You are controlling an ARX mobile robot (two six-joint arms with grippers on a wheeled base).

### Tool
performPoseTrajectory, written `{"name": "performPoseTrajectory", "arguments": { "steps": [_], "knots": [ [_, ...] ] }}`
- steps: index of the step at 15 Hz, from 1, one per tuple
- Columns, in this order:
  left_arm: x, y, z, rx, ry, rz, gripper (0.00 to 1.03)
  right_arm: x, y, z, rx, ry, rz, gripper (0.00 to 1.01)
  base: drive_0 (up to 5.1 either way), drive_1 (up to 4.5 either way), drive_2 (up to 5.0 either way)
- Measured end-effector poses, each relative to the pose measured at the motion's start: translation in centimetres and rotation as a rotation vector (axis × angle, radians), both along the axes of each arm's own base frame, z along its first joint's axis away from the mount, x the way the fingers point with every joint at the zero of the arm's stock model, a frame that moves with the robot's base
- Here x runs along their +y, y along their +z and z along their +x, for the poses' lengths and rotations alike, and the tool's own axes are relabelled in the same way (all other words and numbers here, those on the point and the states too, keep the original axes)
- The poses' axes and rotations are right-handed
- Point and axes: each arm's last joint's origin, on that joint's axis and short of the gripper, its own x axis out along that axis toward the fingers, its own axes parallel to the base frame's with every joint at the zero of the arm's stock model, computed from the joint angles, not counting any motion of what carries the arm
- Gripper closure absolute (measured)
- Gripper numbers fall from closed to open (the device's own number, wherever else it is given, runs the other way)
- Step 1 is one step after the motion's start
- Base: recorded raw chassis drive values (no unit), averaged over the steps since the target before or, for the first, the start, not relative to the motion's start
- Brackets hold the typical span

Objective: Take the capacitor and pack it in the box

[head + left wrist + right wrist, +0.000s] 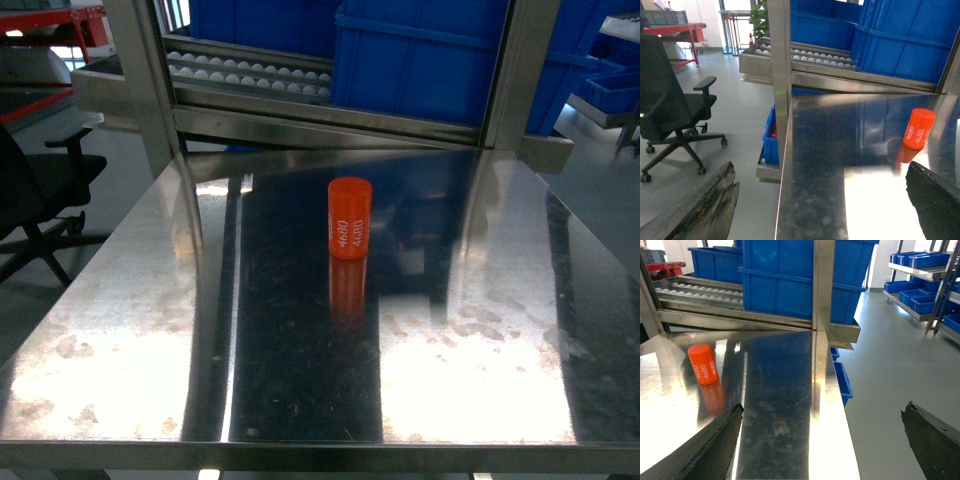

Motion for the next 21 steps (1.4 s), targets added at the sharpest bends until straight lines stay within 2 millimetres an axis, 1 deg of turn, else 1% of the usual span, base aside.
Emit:
{"name": "performPoseTrajectory", "arguments": {
  "steps": [14, 15, 16, 17, 18, 19, 20, 21],
  "knots": [
    [0.0, 0.0, 0.0, 0.000, 0.000, 0.000, 0.05, 0.0, 0.0, 0.0, 0.000, 0.000, 0.000, 0.03, 0.0, 0.00, 0.0],
    [-0.2, 0.1, 0.5, 0.013, 0.088, -0.020, 0.05, 0.0, 0.0, 0.0, 0.000, -0.001, 0.000, 0.03, 0.0, 0.00, 0.0],
    [0.1, 1.3, 1.9, 0.014, 0.180, -0.023, 0.05, 0.0, 0.0, 0.0, -0.002, 0.002, 0.000, 0.03, 0.0, 0.00, 0.0],
    [0.2, 3.0, 4.6, -0.024, 0.181, -0.022, 0.05, 0.0, 0.0, 0.0, 0.000, 0.000, 0.000, 0.03, 0.0, 0.00, 0.0],
    [-0.7, 4.2, 7.1, -0.049, 0.097, -0.025, 0.05, 0.0, 0.0, 0.0, 0.000, 0.000, 0.000, 0.03, 0.0, 0.00, 0.0],
    [-2.2, 5.2, 10.3, -0.063, -0.024, -0.028, 0.05, 0.0, 0.0, 0.0, -0.001, 0.000, 0.000, 0.03, 0.0, 0.00, 0.0],
    [-4.0, 5.1, 13.5, -0.034, -0.129, -0.026, 0.05, 0.0, 0.0, 0.0, 0.000, 0.000, 0.000, 0.03, 0.0, 0.00, 0.0],
    [-5.6, 4.5, 16.3, 0.011, -0.203, -0.016, 0.05, 0.0, 0.0, 0.0, 0.000, 0.000, 0.000, 0.03, 0.0, 0.00, 0.0]
  ]
}}
